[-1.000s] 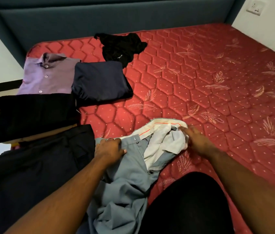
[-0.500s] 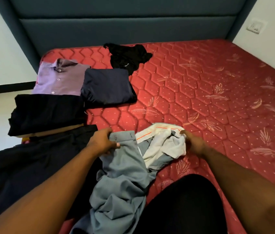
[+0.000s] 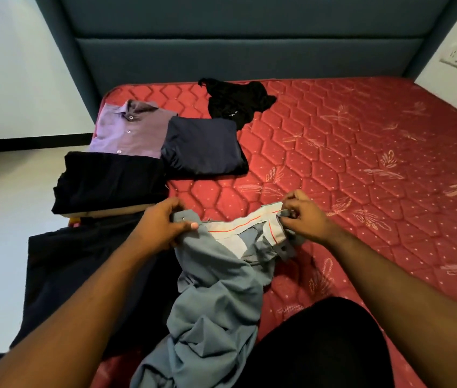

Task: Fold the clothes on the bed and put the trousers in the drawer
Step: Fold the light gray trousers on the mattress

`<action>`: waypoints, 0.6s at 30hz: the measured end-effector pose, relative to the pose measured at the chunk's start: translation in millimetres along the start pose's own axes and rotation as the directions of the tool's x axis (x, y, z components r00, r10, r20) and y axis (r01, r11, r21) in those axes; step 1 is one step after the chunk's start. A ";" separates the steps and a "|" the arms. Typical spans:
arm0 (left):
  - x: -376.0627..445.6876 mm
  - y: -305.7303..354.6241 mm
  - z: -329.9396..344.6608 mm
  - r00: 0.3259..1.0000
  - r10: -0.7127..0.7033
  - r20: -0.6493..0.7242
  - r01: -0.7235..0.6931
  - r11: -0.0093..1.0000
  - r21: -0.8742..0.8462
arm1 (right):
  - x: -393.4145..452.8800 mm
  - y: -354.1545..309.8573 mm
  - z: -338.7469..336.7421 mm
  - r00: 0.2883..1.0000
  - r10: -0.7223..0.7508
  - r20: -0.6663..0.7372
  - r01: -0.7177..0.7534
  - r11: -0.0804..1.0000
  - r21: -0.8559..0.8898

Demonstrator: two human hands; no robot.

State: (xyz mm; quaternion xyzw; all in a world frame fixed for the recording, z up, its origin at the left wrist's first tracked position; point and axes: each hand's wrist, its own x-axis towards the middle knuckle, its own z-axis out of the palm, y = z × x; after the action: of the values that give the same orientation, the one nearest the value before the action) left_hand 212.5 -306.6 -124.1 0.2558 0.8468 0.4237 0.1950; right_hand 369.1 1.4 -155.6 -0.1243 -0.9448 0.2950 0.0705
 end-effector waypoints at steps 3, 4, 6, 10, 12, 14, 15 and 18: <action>-5.3 -14.5 -5.4 0.994 -0.077 0.082 0.075 0.997 0.030 | 11.5 -27.1 -2.6 0.974 0.088 0.211 -0.024 0.957 -0.290; -6.9 -18.3 -4.6 0.992 -0.082 0.092 0.071 0.991 0.111 | 12.8 -31.2 -2.4 0.958 0.147 0.246 -0.050 0.932 -0.360; -14.1 -23.6 -2.3 0.998 -0.061 -0.018 0.063 0.983 0.172 | 12.1 -39.7 -4.0 0.969 0.187 0.164 -0.120 0.929 -0.351; -21.0 -22.4 11.3 0.916 0.013 -0.400 -0.055 0.994 -0.093 | 10.3 -55.4 -9.4 0.982 0.102 -0.157 -0.115 0.991 -0.074; -16.3 -22.6 16.7 0.890 -0.258 -0.376 0.106 0.919 -0.380 | 6.2 -58.6 -5.3 0.988 0.148 -0.039 -0.149 0.988 -0.045; -13.9 -23.3 20.7 0.831 -0.535 -0.151 0.295 0.656 -0.695 | 2.4 -55.5 -0.5 0.974 0.224 0.031 -0.222 0.973 -0.068; -15.6 -24.3 22.2 0.812 -0.581 -0.062 0.353 0.573 -0.740 | 0.7 -55.2 -0.6 0.964 0.260 0.051 -0.255 0.962 -0.096; -23.2 -32.6 25.5 0.795 -0.607 -0.006 0.416 0.551 -0.724 | -8.1 -56.4 3.8 0.923 0.362 0.128 -0.309 0.899 -0.309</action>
State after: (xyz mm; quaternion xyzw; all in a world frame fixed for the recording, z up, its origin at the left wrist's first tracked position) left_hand 236.1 -321.4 -162.5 -0.1526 0.6802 0.6598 0.2805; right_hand 365.2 -47.7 -126.8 -0.2671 -0.9437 0.1749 -0.0868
